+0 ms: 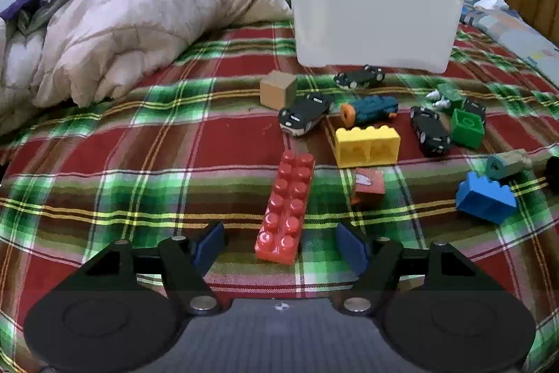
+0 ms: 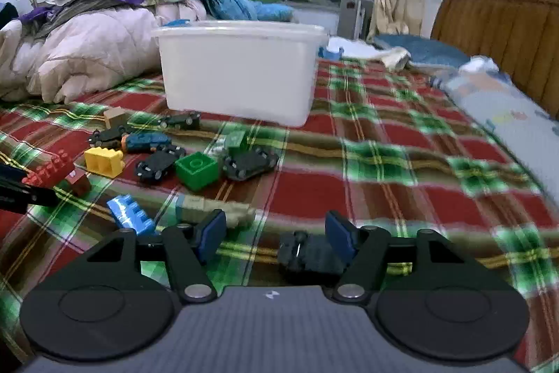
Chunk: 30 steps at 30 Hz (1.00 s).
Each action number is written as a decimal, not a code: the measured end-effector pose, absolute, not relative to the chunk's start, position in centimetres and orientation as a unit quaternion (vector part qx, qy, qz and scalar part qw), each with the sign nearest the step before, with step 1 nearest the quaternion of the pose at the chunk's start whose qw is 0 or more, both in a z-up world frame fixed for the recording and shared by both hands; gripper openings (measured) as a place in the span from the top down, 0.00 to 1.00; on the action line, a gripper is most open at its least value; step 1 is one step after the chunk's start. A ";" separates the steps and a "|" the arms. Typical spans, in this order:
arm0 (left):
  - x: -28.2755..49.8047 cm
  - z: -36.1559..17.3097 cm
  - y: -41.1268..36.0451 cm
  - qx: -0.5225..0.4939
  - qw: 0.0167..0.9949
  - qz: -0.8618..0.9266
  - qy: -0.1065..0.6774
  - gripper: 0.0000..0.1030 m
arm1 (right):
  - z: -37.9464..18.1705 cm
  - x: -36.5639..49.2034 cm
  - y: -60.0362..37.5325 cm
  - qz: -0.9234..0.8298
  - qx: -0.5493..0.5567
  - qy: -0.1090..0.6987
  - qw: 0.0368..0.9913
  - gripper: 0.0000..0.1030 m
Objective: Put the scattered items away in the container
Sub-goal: 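Grasp the long red brick with left tool while right tool grasps black toy car, then carry both toys to the white bin and open both tools over it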
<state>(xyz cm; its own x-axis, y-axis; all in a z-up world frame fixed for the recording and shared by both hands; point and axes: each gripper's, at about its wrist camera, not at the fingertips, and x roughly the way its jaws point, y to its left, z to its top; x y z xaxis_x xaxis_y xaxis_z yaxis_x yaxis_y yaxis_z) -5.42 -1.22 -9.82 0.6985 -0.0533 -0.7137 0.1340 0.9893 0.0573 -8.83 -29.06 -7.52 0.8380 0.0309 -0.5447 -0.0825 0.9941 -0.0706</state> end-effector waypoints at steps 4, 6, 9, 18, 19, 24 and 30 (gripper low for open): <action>-5.0 -10.0 -1.5 0.056 0.923 -0.051 0.378 0.27 | -8.1 -9.2 -28.4 0.003 -0.085 0.281 0.956 0.16; -4.7 -10.1 -1.7 0.059 0.924 -0.052 0.375 0.27 | -8.3 -9.2 -28.7 -0.019 -0.094 0.282 0.954 0.15; -4.3 -10.2 -1.7 0.056 0.925 -0.053 0.371 0.27 | -8.5 -8.9 -29.4 -0.037 -0.091 0.288 0.953 0.15; -3.9 -10.4 -1.4 0.044 0.928 -0.065 0.365 0.36 | -9.7 -7.1 -31.3 -0.044 -0.004 0.341 0.939 0.33; -4.0 -10.3 -1.3 0.041 0.929 -0.067 0.362 0.45 | -9.7 -7.2 -31.5 -0.044 0.005 0.341 0.939 0.33; -3.9 -10.0 -0.9 0.024 0.930 -0.074 0.358 0.62 | -9.5 -7.5 -31.6 -0.039 0.014 0.338 0.940 0.34; -3.8 -10.3 -1.4 0.041 0.930 -0.080 0.357 0.59 | -9.3 -7.4 -31.5 -0.037 0.015 0.341 0.939 0.33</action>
<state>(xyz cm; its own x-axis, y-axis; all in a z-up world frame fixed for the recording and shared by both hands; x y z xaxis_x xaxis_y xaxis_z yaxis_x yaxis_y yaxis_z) -3.81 -1.43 -10.26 0.7329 -0.1191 -0.6698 0.1777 0.9839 0.0196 -7.43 -31.49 -9.33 0.7649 -0.0592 -0.6414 0.0798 0.9968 0.0031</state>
